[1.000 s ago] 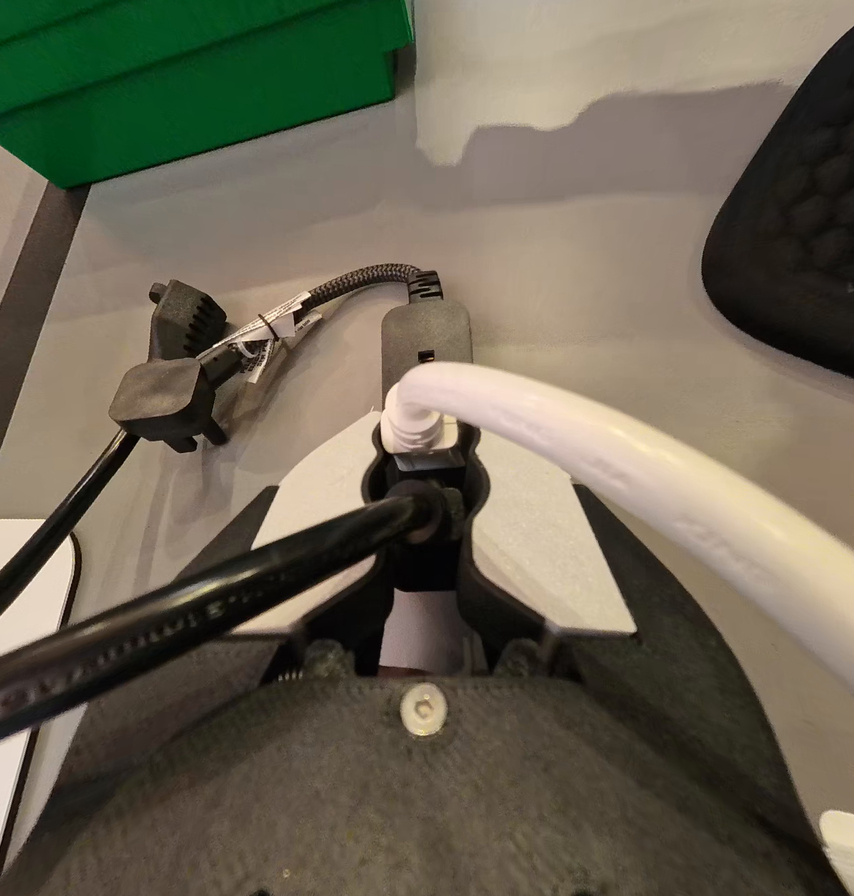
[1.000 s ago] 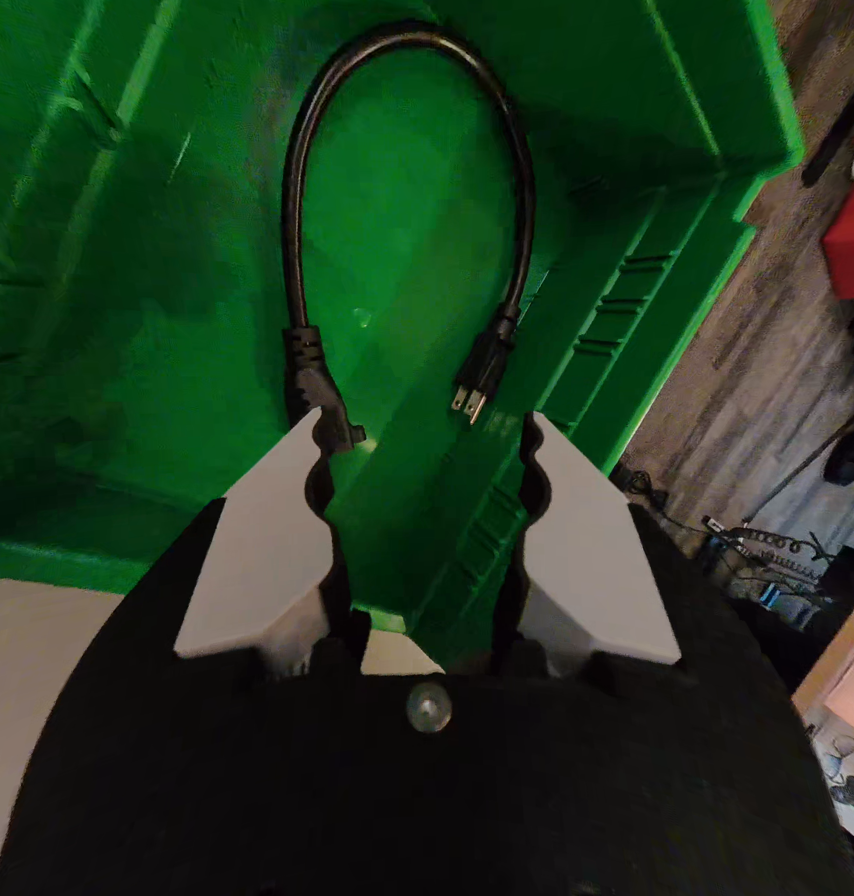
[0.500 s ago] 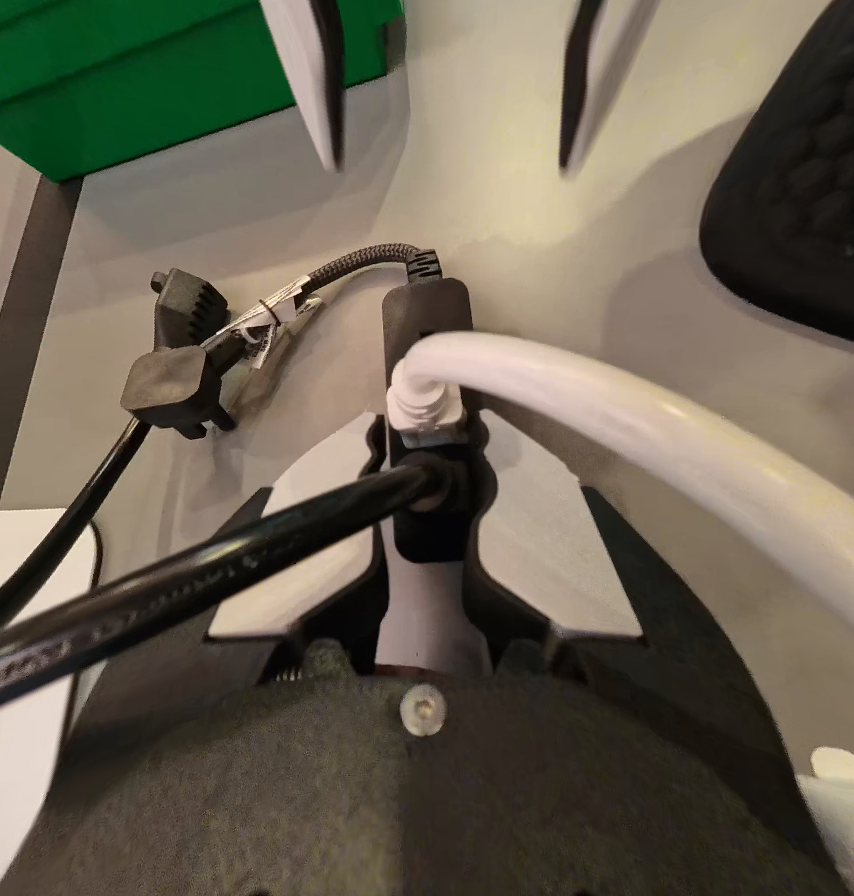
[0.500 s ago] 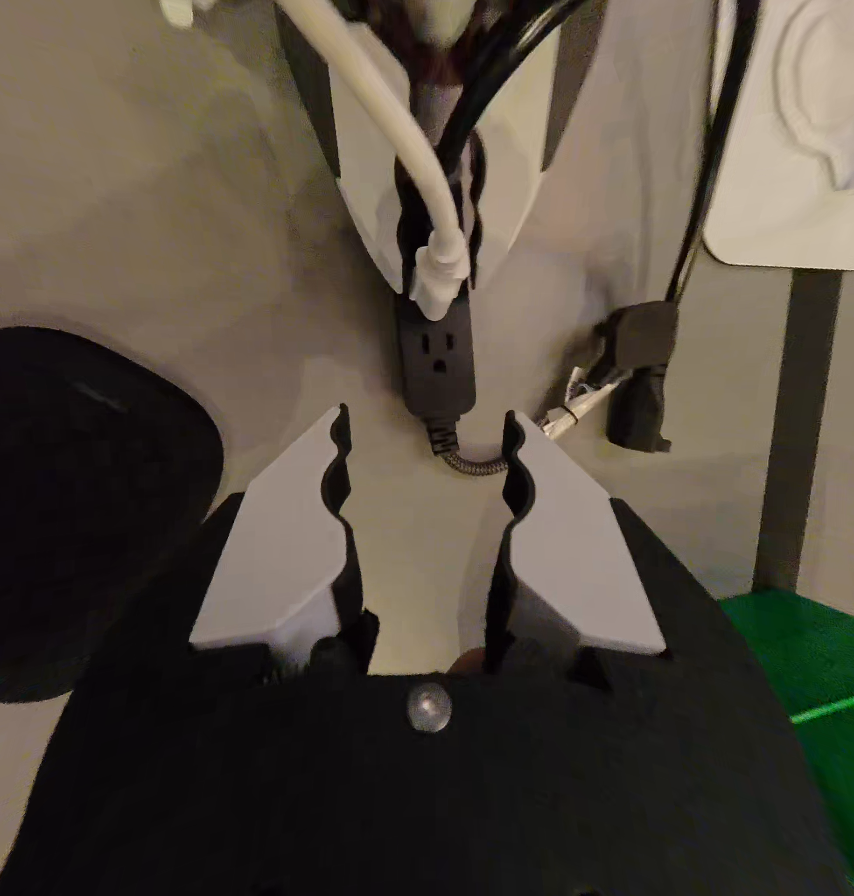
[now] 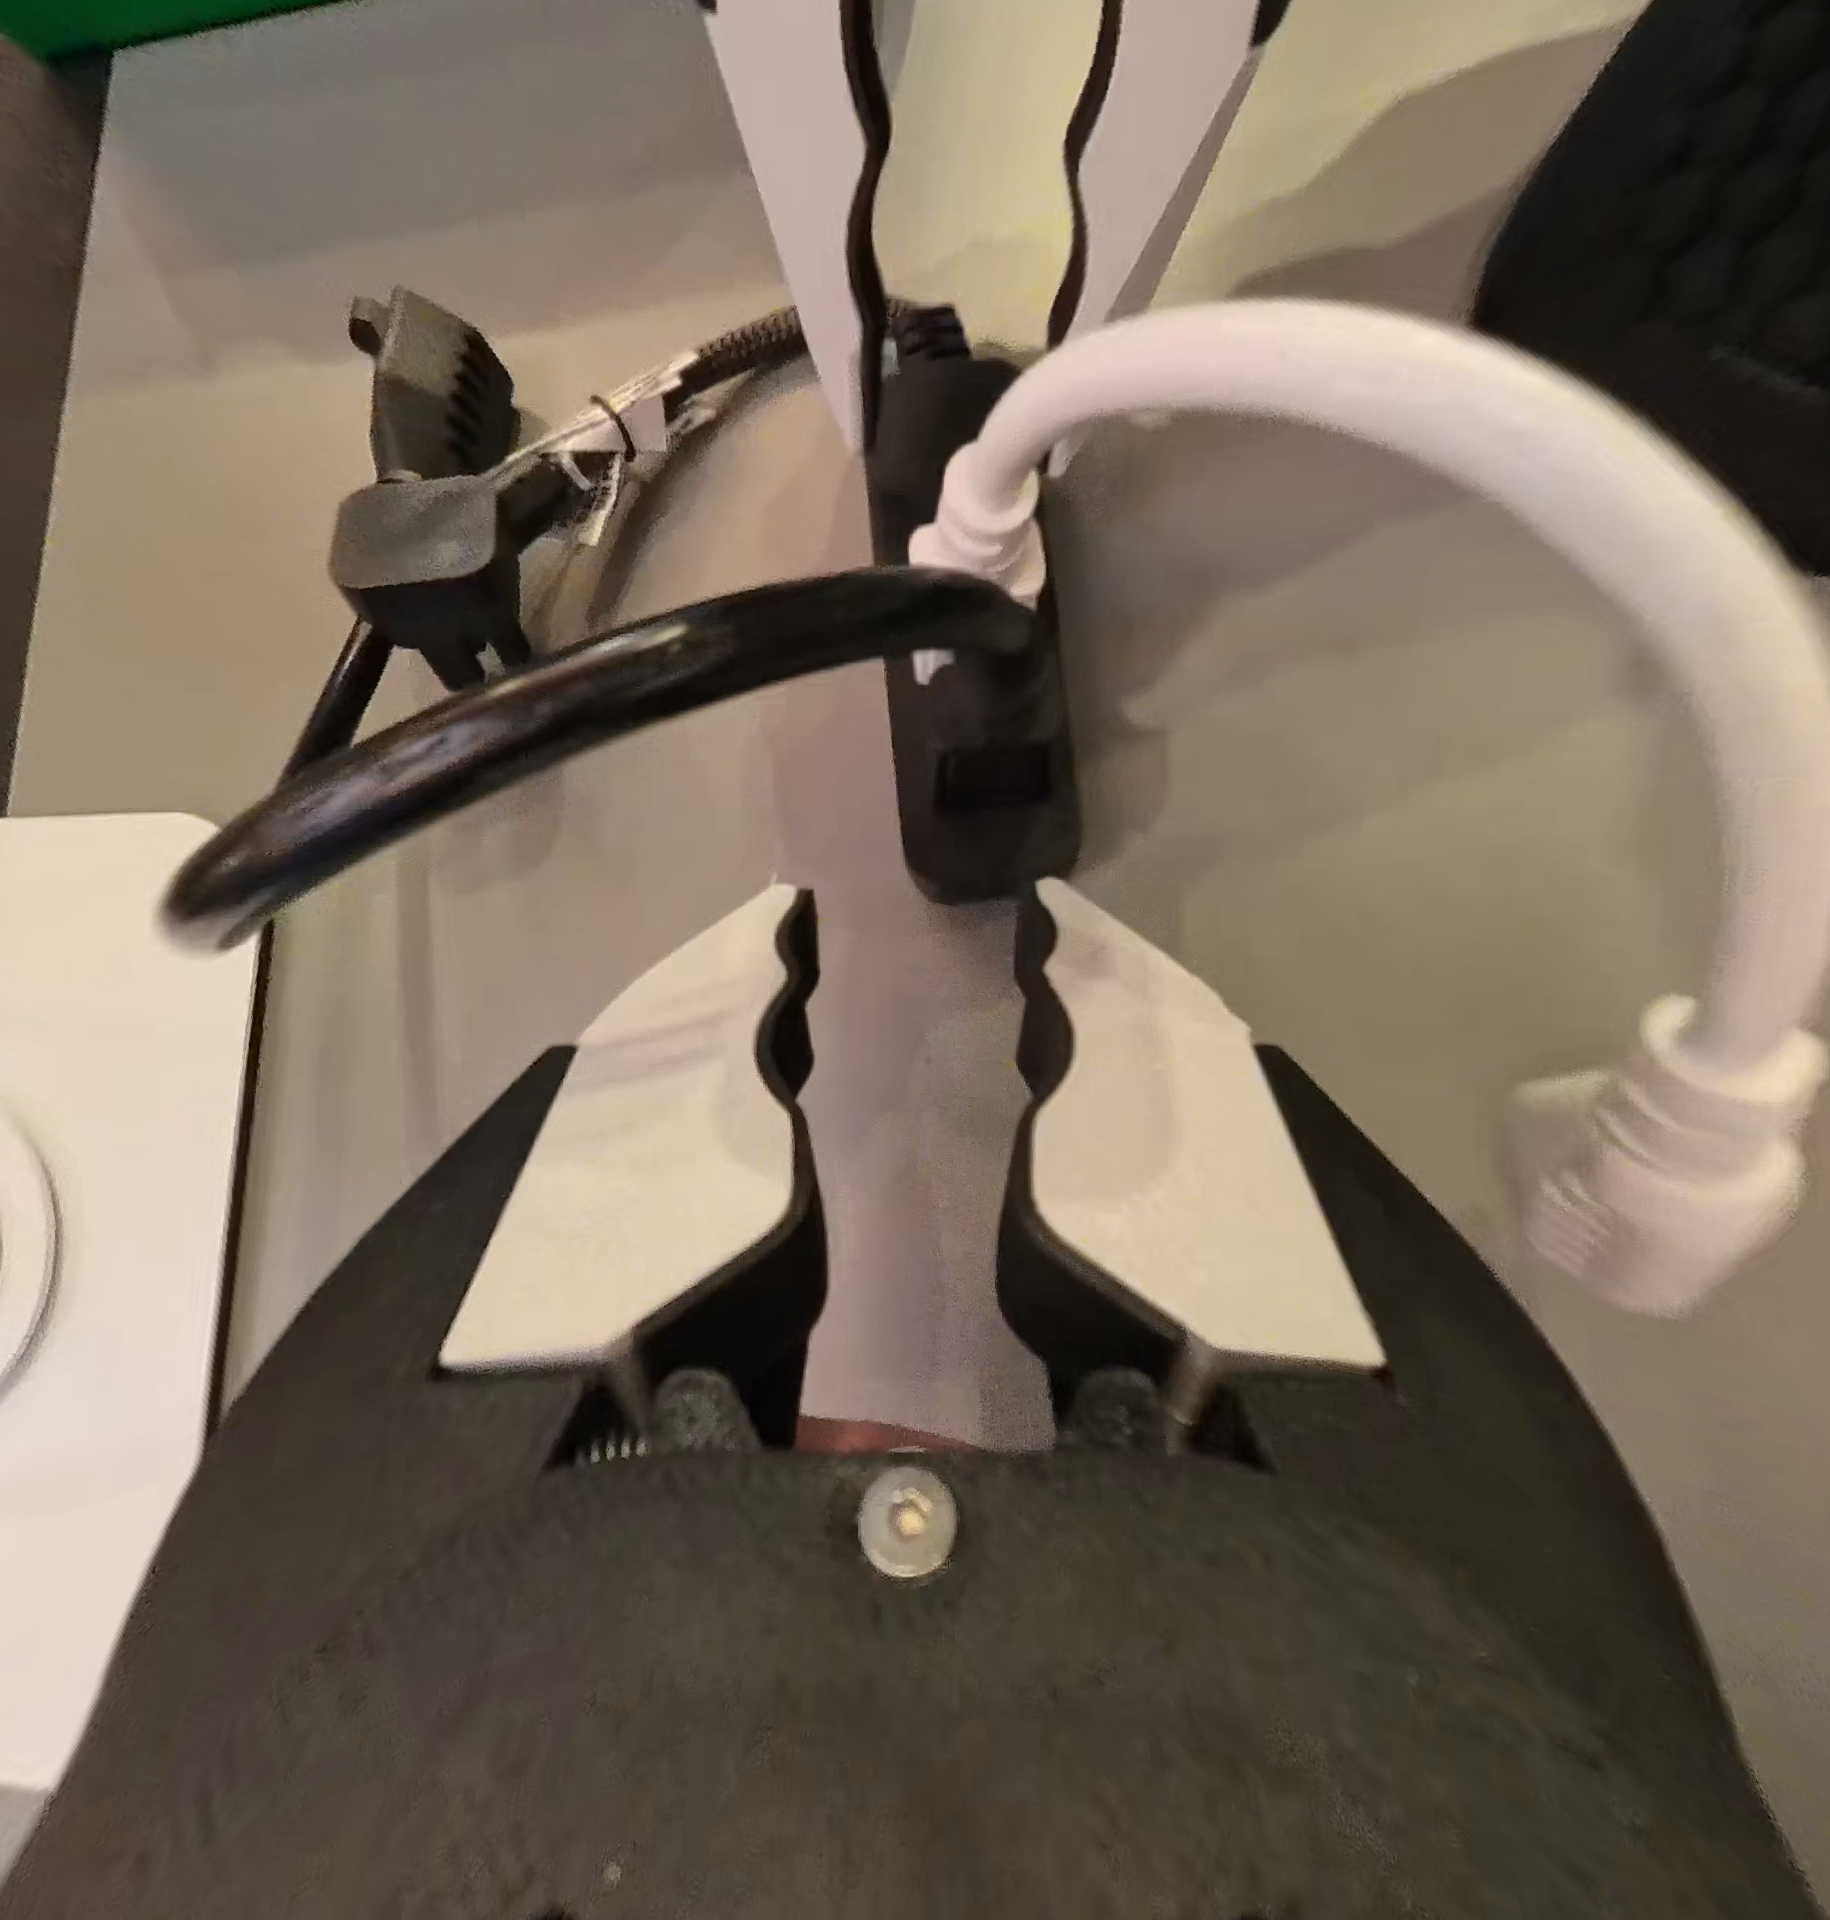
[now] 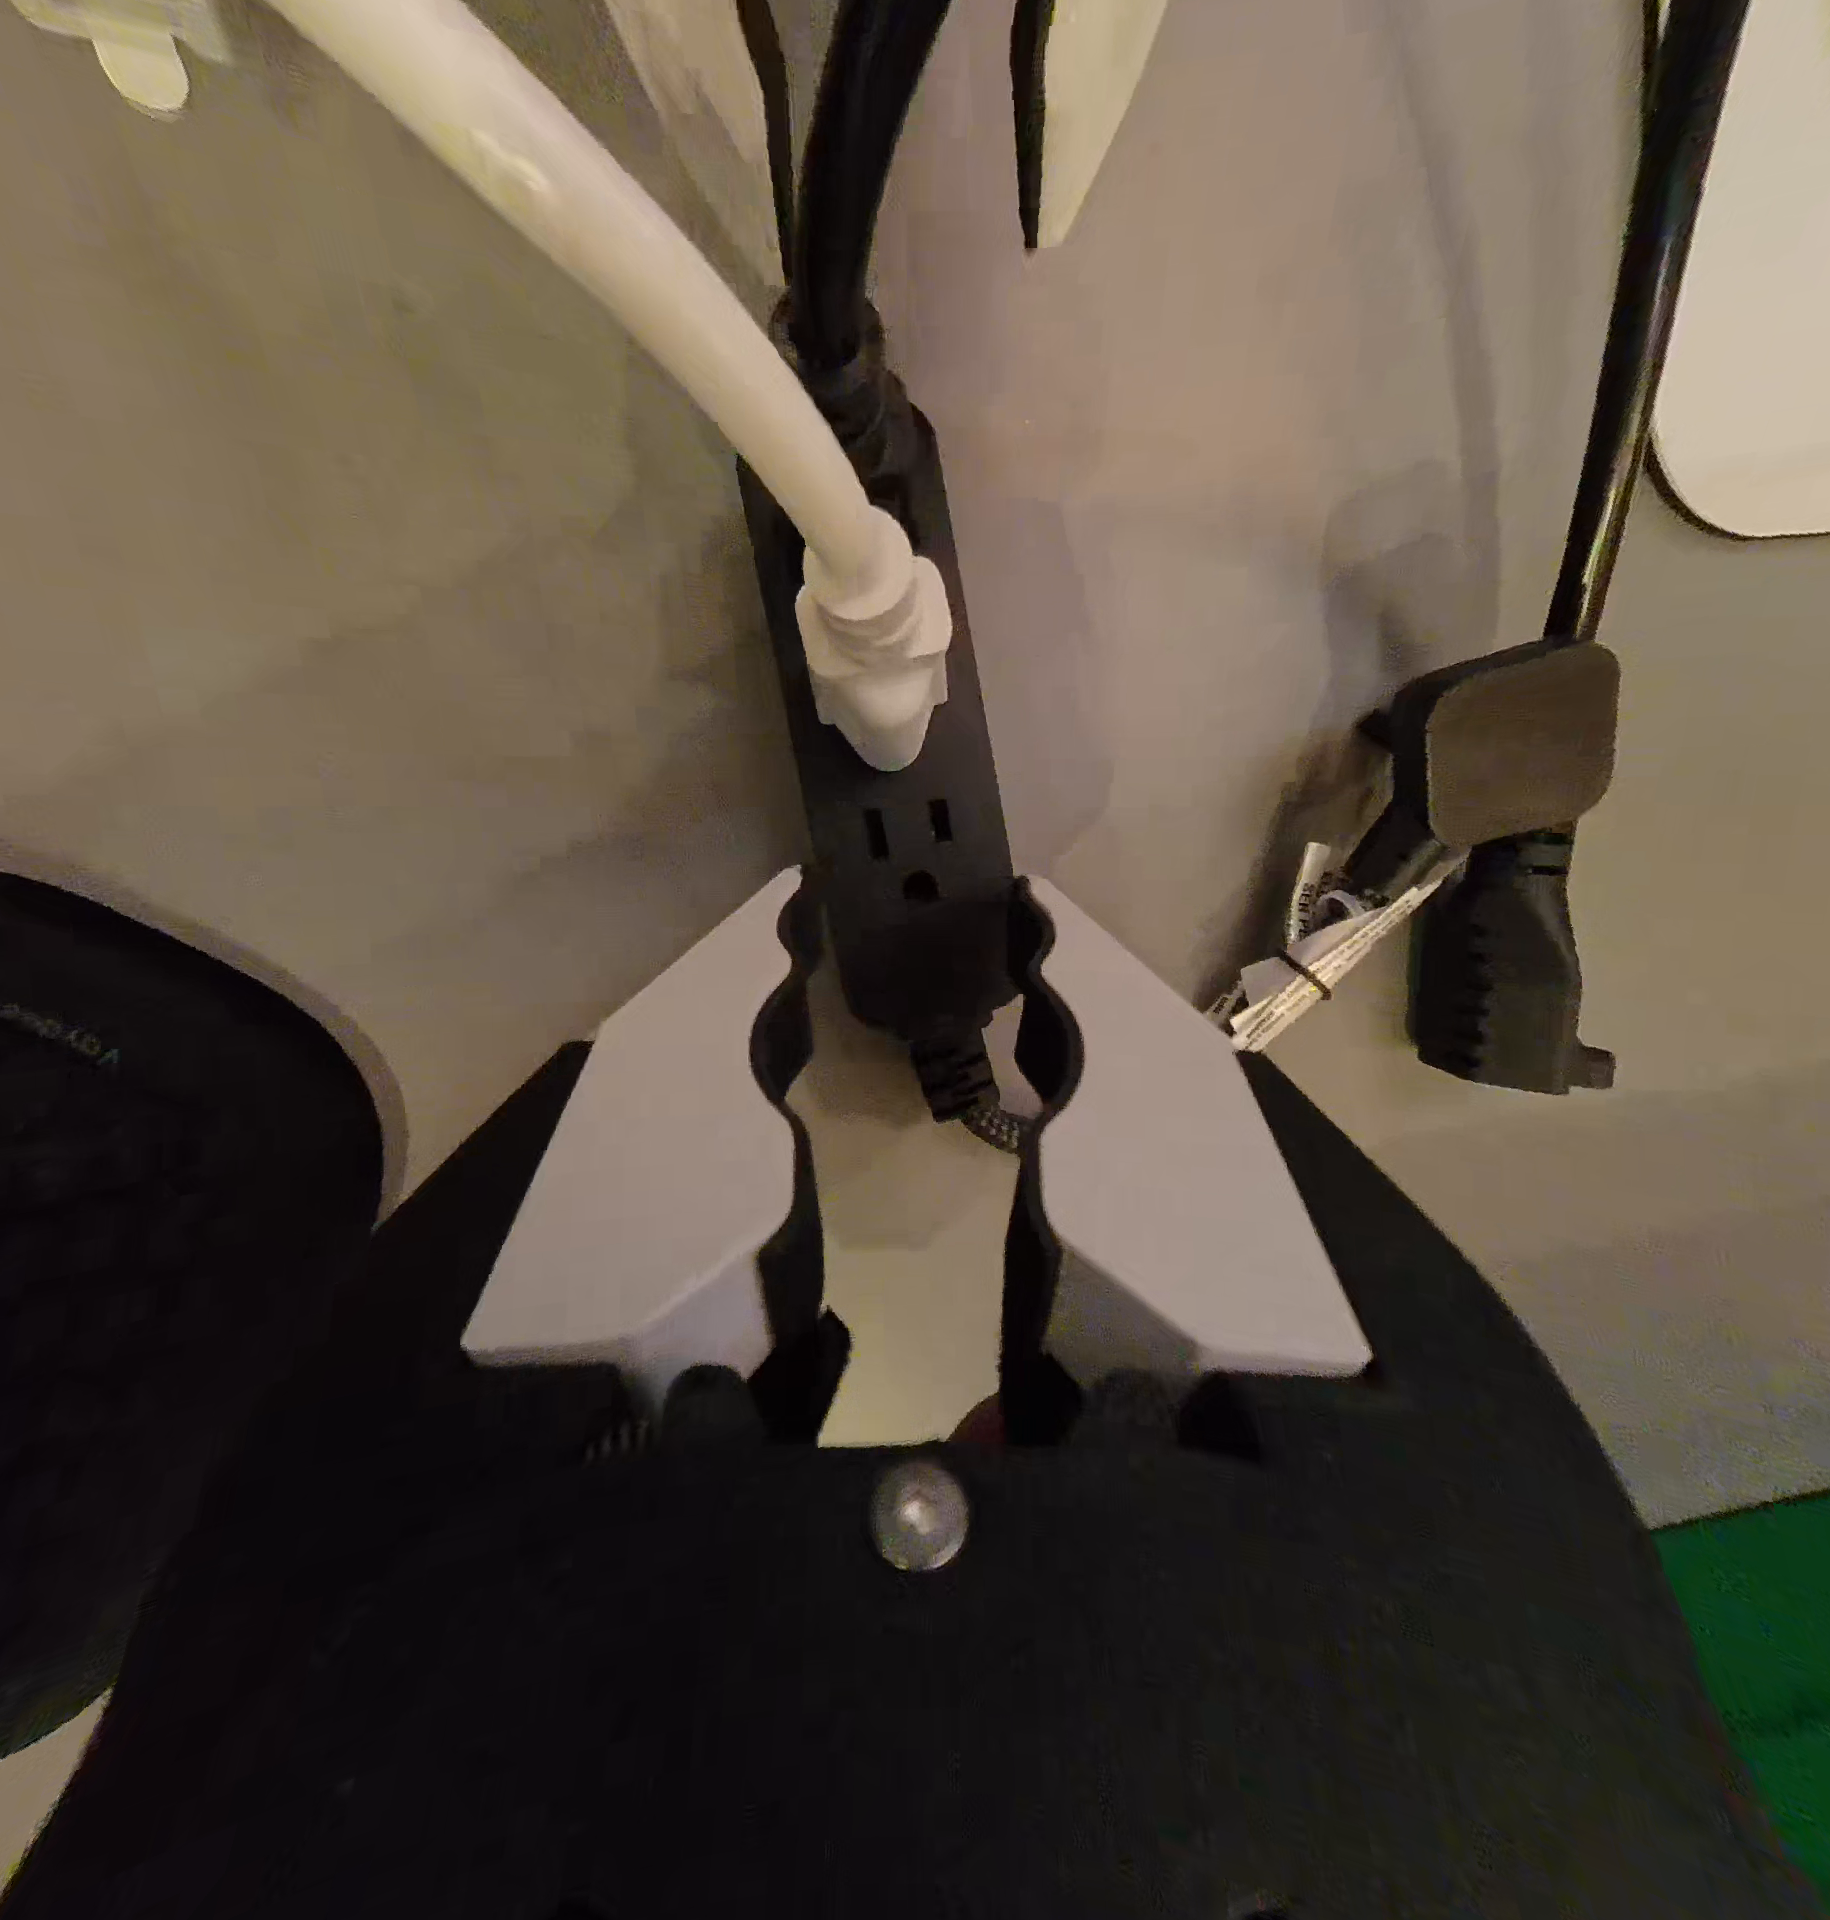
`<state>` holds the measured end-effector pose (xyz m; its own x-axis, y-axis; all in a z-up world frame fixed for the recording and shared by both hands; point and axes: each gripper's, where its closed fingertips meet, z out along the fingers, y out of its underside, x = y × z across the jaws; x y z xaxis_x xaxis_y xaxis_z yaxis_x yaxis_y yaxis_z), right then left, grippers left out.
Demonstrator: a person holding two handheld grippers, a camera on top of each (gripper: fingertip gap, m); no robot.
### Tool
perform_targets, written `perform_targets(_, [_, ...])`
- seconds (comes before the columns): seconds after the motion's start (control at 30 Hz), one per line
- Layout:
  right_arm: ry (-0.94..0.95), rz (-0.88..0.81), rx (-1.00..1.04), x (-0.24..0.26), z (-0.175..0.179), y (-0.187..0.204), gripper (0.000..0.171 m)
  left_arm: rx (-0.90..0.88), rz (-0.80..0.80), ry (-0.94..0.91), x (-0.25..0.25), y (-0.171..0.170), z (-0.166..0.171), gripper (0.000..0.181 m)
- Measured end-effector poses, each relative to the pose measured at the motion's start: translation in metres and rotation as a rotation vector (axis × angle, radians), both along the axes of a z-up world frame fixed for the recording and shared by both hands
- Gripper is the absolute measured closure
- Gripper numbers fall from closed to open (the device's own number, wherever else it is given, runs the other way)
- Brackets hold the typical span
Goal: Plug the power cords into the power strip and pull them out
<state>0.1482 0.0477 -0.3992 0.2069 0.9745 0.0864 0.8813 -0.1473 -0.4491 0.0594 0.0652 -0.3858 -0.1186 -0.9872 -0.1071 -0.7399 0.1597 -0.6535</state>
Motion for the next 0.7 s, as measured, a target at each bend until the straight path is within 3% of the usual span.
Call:
perform_targets(0.1, [-0.005,0.003,-0.024,0.006,-0.001,0.000,0.129,-0.061,0.002,-0.074,-0.011,-0.007,0.034,0.144])
perform_targets(0.2, [-0.044,0.012,-0.047,0.010,-0.009,0.000,0.131,-0.154,-0.102,-0.134,-0.017,-0.042,0.070,0.129])
perform_targets(0.3, [-0.049,-0.014,-0.071,0.009,-0.014,0.001,0.132,-0.157,-0.191,-0.029,-0.019,-0.076,0.071,0.109])
perform_targets(0.37, [-0.048,-0.040,-0.080,0.007,-0.015,0.001,0.131,-0.111,-0.202,0.055,-0.015,-0.084,0.062,0.109])
perform_targets(0.43, [-0.044,-0.071,-0.081,0.005,-0.015,0.001,0.131,-0.034,-0.164,0.155,-0.011,-0.079,0.046,0.121])
perform_targets(0.53, [-0.018,-0.123,-0.085,-0.001,-0.015,0.000,0.131,0.058,-0.134,0.227,-0.011,-0.064,0.031,0.161])
perform_targets(0.7, [0.012,-0.206,-0.076,-0.014,-0.015,-0.001,0.134,0.200,0.036,0.271,-0.035,-0.016,0.036,0.175])
